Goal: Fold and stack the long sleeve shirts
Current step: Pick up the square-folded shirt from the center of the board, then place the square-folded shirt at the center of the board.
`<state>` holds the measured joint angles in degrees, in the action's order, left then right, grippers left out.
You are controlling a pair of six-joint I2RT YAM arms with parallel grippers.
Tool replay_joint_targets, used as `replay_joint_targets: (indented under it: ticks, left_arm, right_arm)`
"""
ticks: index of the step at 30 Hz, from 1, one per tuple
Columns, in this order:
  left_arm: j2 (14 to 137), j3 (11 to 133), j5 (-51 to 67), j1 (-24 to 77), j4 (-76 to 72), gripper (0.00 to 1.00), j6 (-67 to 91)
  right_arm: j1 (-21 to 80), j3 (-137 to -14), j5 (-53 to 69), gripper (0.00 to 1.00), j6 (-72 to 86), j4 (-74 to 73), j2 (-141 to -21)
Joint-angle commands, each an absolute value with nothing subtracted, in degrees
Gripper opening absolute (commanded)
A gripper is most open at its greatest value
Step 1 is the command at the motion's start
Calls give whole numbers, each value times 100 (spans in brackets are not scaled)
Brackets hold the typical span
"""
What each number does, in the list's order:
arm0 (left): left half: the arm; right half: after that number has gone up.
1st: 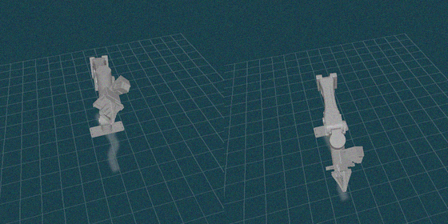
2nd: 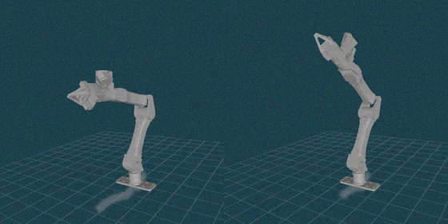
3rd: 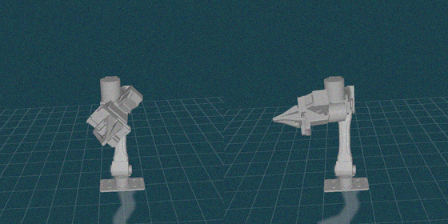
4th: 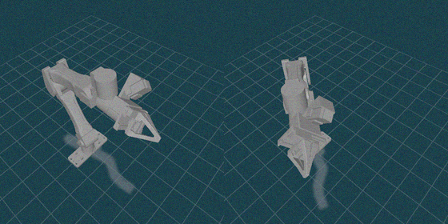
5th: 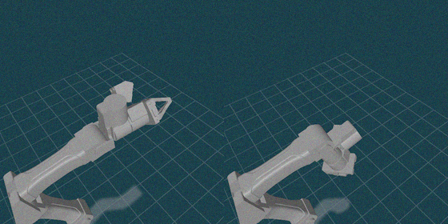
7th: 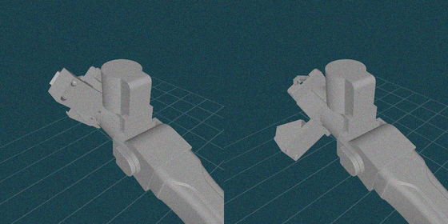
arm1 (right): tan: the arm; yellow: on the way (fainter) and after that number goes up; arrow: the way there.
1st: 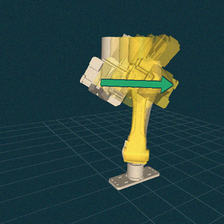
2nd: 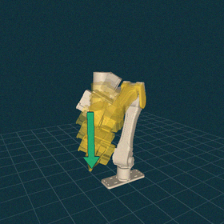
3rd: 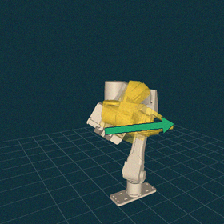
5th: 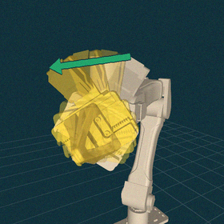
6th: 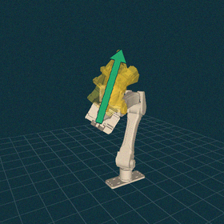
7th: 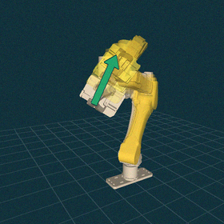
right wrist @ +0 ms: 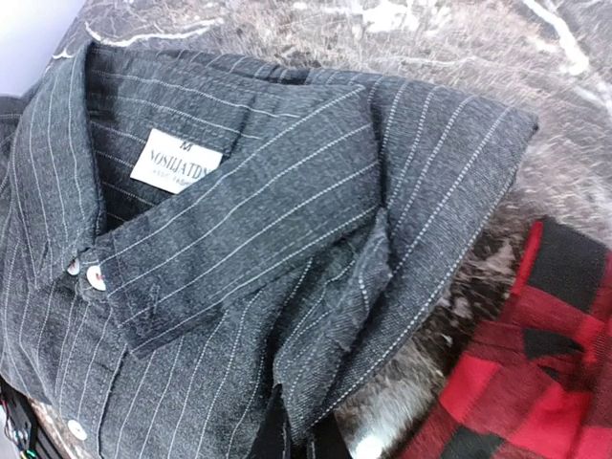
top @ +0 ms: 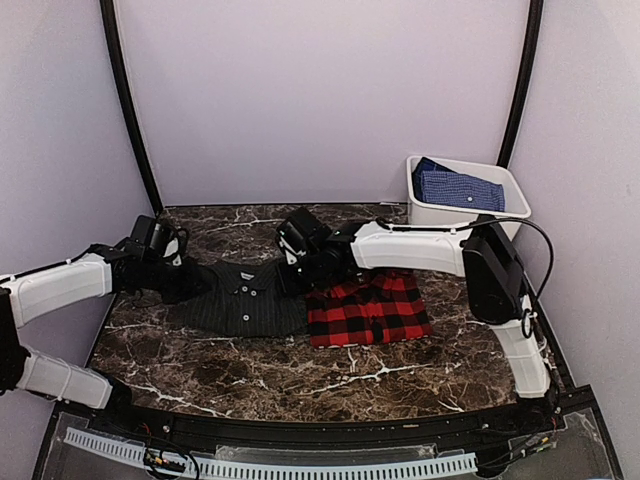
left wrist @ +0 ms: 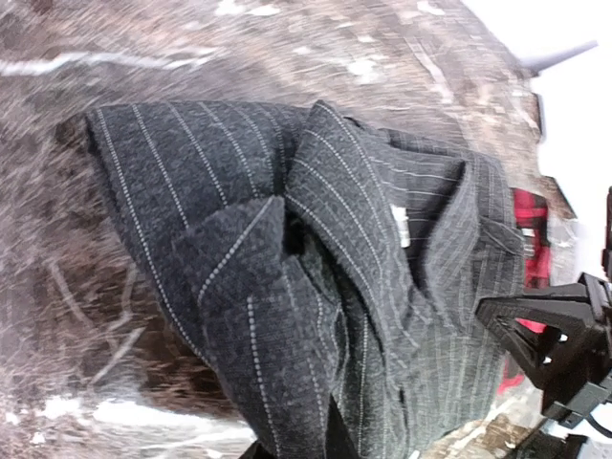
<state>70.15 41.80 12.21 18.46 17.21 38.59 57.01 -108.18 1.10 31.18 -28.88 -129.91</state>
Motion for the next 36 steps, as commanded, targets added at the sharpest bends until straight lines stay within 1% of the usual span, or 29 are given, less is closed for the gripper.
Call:
replay_joint_targets:
  ticks: [1,7,10,16,24,29,36]
  left_arm:
    - [6858,4585,1622,2072,1905,0,3887]
    - [7150,5083,1363,2856,1721,0,4222]
    - [7441,5375,1352,3121,1470,0,4377]
    - [8281,6000,1282,3741,1082,0,4622]
    - [9796,7043,1133,4540,873,0,4842]
    - [10307,7601,1058,4760,776,0,4956]
    - [10685,7918,823,4868,843,0,4975]
  right_arm:
    - [5737,-10933,-299,0,2925,-2971,-12214]
    - [5564,-10329,-605,0,2858,-3032,-11502]
    - [5436,-9791,-806,0,2835,-3034,-11052]
    - [5033,-8533,-968,0,2870,-2897,-10086]
    - [4357,-6943,-1097,0,2888,-2599,-8947]
    - [3959,-6341,-1046,0,2812,-2433,-8578]
    - [3604,-6079,-849,0,2652,-2206,-8535]
